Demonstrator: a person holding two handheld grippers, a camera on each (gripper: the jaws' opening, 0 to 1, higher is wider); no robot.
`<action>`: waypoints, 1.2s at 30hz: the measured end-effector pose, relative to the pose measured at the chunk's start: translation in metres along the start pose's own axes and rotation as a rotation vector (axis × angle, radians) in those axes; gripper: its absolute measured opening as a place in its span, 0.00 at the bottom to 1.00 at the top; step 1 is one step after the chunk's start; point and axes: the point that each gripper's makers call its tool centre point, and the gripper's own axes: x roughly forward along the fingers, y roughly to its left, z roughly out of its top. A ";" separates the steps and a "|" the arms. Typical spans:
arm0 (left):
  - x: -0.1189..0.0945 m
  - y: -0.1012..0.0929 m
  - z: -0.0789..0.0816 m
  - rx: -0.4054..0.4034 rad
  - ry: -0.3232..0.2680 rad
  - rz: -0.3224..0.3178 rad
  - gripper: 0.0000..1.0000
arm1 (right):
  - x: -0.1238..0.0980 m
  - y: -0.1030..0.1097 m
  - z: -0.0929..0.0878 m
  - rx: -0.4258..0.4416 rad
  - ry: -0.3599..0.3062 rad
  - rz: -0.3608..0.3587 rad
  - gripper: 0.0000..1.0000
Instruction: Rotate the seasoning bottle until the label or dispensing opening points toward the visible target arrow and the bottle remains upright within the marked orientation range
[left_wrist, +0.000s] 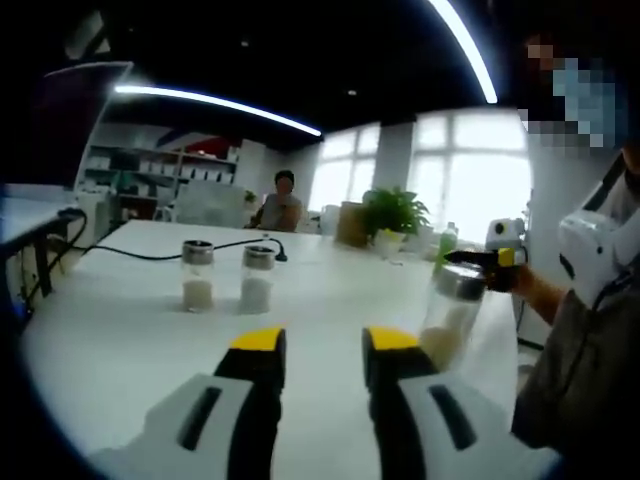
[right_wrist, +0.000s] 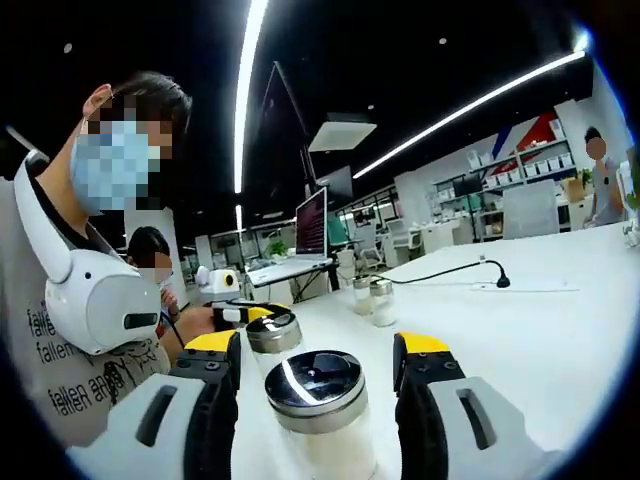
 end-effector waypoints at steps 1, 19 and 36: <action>0.000 0.000 0.000 0.000 0.000 0.000 0.32 | 0.001 0.002 0.003 0.002 -0.016 -0.016 0.63; 0.004 0.001 -0.001 -0.007 -0.001 -0.010 0.32 | 0.010 -0.006 -0.022 -0.058 0.044 -0.269 0.53; 0.007 0.002 -0.002 -0.008 0.005 -0.011 0.32 | 0.008 -0.008 -0.015 -0.091 0.015 -0.310 0.42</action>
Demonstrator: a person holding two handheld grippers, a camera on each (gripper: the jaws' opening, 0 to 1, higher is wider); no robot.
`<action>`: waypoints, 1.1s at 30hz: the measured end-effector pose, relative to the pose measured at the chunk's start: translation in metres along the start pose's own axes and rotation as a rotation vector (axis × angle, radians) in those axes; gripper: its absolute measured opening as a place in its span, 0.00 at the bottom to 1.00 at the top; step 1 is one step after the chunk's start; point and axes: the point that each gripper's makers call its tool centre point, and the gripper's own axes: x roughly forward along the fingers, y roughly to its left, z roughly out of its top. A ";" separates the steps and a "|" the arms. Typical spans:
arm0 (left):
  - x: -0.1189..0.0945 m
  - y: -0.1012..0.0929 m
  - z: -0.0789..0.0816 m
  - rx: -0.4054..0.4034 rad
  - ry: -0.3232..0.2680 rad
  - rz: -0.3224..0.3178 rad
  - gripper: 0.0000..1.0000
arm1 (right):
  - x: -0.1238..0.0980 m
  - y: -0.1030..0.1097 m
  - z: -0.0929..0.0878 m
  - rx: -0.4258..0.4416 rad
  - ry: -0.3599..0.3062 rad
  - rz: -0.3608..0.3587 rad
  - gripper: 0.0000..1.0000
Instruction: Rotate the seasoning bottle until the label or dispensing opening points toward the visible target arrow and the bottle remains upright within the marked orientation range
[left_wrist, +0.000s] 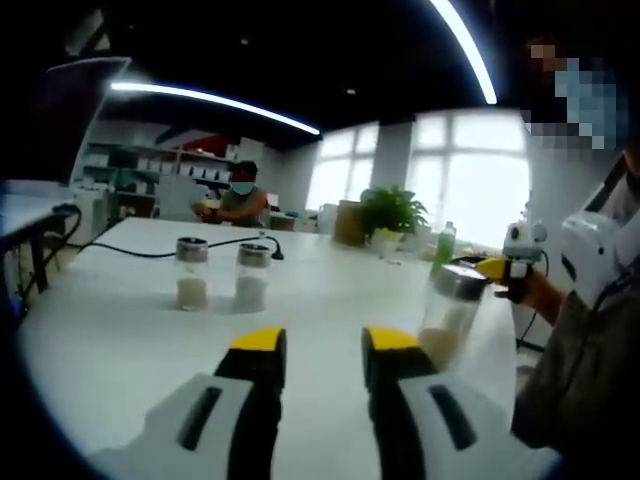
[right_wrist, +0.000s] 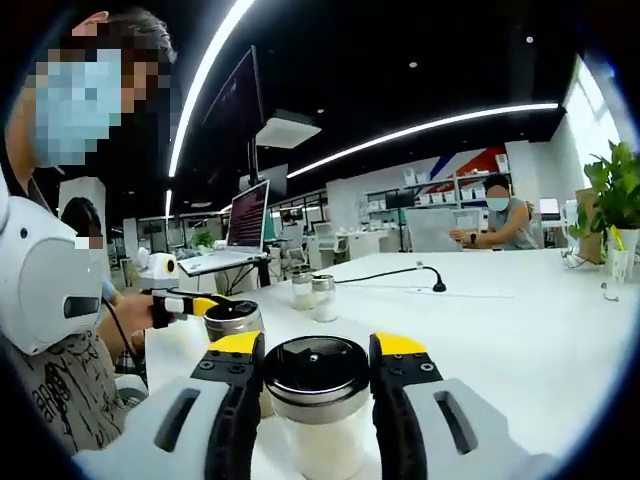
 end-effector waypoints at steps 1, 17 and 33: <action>0.000 0.000 0.000 0.000 0.000 -0.001 0.32 | 0.000 0.000 0.000 -0.003 -0.001 0.002 0.41; 0.001 -0.005 0.000 0.004 0.003 -0.009 0.32 | -0.002 0.003 -0.001 -0.010 0.034 0.051 0.40; 0.000 -0.009 0.000 -0.014 -0.008 -0.024 0.32 | -0.003 0.005 -0.002 0.003 0.060 0.168 0.40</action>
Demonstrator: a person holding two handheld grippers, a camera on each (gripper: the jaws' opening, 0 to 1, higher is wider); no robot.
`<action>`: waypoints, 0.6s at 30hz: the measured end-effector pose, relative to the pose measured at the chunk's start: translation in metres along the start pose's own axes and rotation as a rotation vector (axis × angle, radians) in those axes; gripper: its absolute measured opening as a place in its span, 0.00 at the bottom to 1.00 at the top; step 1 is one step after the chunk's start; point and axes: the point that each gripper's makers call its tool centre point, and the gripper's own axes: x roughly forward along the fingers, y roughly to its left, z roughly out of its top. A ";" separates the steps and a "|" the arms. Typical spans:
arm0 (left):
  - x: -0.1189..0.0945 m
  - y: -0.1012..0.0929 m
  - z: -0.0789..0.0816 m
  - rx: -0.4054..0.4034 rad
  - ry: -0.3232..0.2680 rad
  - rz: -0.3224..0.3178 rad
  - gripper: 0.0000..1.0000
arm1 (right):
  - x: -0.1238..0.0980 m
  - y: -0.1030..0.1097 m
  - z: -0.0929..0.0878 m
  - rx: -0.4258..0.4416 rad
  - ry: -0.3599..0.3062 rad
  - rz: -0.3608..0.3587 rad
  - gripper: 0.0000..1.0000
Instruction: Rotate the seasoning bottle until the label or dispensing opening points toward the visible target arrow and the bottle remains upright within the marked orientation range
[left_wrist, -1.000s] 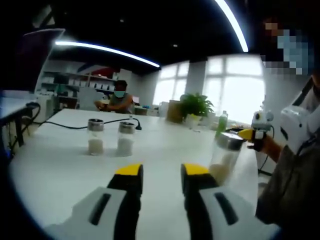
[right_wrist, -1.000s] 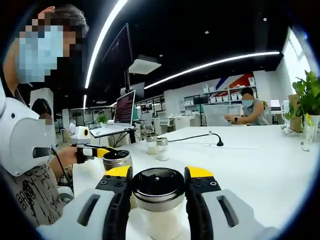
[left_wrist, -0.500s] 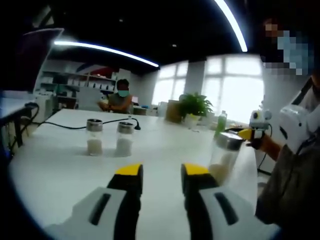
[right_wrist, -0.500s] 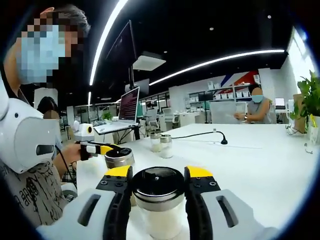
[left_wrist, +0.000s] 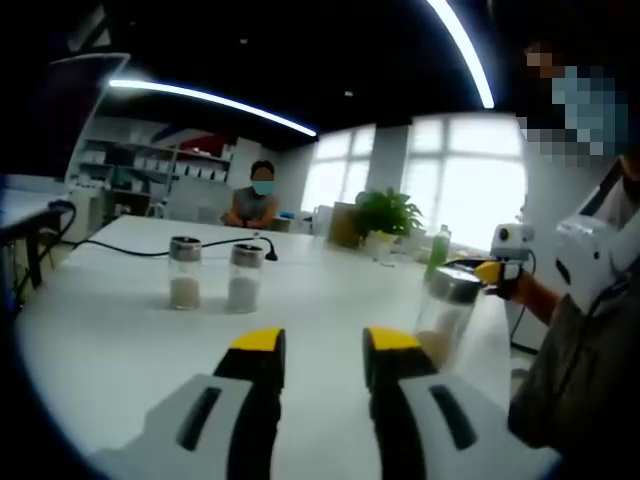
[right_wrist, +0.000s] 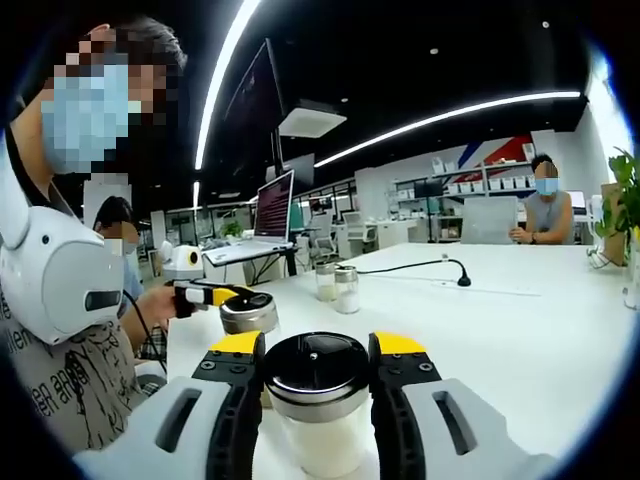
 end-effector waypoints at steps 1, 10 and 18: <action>0.000 0.000 0.000 0.001 0.001 0.001 0.32 | 0.000 0.000 0.000 0.001 0.002 0.006 0.40; 0.001 0.002 -0.003 -0.001 0.011 0.004 0.32 | 0.002 0.001 -0.001 -0.007 0.031 0.080 0.40; 0.001 0.003 -0.005 0.005 0.022 0.008 0.32 | 0.003 0.001 -0.001 -0.003 0.043 0.157 0.41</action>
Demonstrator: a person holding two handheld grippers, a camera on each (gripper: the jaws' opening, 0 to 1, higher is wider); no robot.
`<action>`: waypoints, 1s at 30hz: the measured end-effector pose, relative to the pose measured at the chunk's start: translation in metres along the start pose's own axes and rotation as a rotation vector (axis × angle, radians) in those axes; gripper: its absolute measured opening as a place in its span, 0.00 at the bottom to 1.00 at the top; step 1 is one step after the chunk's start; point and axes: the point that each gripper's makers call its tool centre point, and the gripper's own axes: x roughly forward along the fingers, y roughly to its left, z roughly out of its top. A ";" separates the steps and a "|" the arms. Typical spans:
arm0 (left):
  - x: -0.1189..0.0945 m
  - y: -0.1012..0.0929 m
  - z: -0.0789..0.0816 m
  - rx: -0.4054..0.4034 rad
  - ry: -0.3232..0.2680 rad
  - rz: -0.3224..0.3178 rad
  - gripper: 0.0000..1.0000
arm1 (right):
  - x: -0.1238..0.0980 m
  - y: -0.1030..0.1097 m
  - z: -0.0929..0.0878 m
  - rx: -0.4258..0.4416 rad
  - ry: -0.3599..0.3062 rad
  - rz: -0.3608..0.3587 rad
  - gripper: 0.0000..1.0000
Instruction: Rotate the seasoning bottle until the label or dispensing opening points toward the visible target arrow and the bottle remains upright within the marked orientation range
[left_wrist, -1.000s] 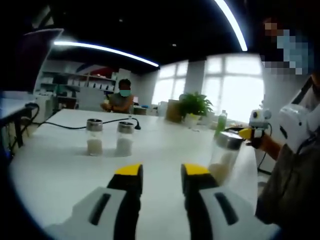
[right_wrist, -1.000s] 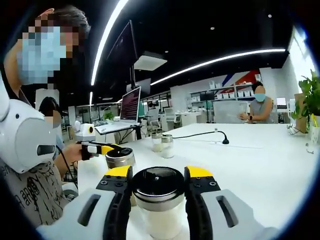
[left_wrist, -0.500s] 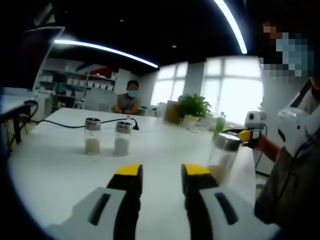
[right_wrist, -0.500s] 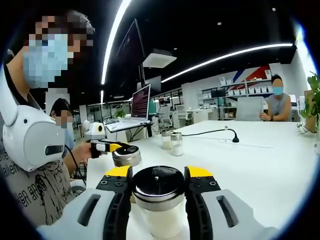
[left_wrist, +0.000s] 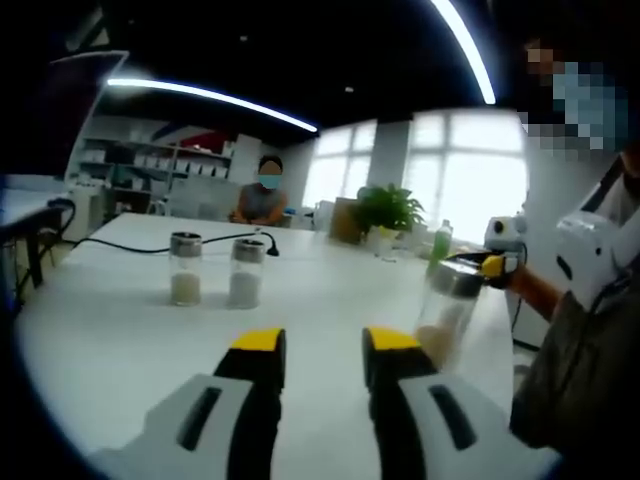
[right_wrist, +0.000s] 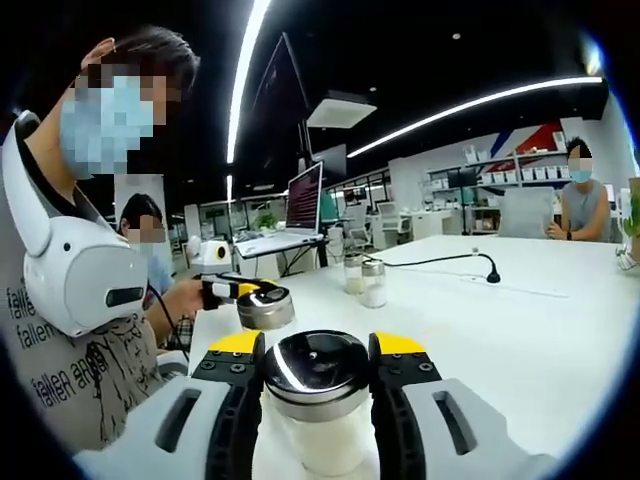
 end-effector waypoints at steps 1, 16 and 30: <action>0.000 0.000 0.000 0.001 0.001 0.000 0.32 | 0.000 0.000 0.000 0.001 0.001 0.007 0.41; -0.001 0.001 0.001 0.004 0.004 0.005 0.32 | 0.000 0.002 -0.001 0.014 0.011 0.101 0.41; -0.005 -0.006 0.006 0.018 -0.007 -0.001 0.32 | -0.004 0.004 -0.002 0.024 0.021 0.191 0.42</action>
